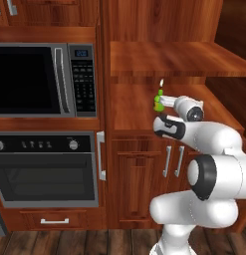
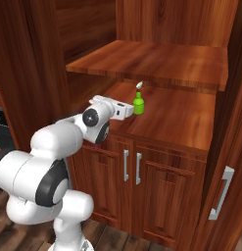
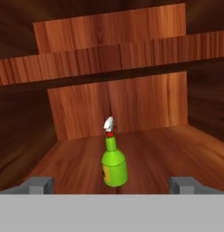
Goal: Move the cutting board and knife to the sink. Then move spray from the cabinet to the counter.
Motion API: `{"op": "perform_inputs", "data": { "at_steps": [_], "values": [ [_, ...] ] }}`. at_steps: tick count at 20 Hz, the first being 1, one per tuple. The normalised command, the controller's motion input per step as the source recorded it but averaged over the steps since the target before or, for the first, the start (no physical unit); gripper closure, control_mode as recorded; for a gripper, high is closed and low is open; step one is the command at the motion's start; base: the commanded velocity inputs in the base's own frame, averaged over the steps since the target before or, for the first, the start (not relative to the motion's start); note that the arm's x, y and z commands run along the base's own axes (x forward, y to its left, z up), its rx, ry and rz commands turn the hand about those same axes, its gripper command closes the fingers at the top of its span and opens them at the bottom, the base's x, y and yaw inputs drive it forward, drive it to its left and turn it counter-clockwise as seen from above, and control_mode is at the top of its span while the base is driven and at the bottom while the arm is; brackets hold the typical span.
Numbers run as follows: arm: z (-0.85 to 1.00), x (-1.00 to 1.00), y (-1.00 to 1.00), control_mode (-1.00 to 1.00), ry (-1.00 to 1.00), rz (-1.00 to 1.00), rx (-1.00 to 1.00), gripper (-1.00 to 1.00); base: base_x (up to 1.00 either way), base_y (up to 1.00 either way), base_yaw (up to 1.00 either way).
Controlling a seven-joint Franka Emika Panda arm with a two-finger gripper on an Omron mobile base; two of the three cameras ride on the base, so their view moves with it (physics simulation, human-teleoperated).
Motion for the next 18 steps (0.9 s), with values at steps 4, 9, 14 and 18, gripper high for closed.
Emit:
{"op": "perform_inputs", "data": {
  "at_steps": [4, 9, 14, 18],
  "values": [
    [0.03, 0.11, 0.0, -1.0, 0.08, 0.0, 0.0, -1.0, 0.0, 0.0, 0.0],
    [0.03, 0.16, 0.0, -1.0, 0.03, 0.0, 0.0, -1.0, 0.0, 0.0, 0.0],
    [0.0, 0.25, 0.0, -1.0, 0.0, 0.0, 0.0, -1.0, 0.0, 0.0, 0.0],
    [0.0, 0.29, 0.0, -1.0, 0.0, 0.0, 0.0, -1.0, 0.0, 0.0, 0.0]
  ]
}}
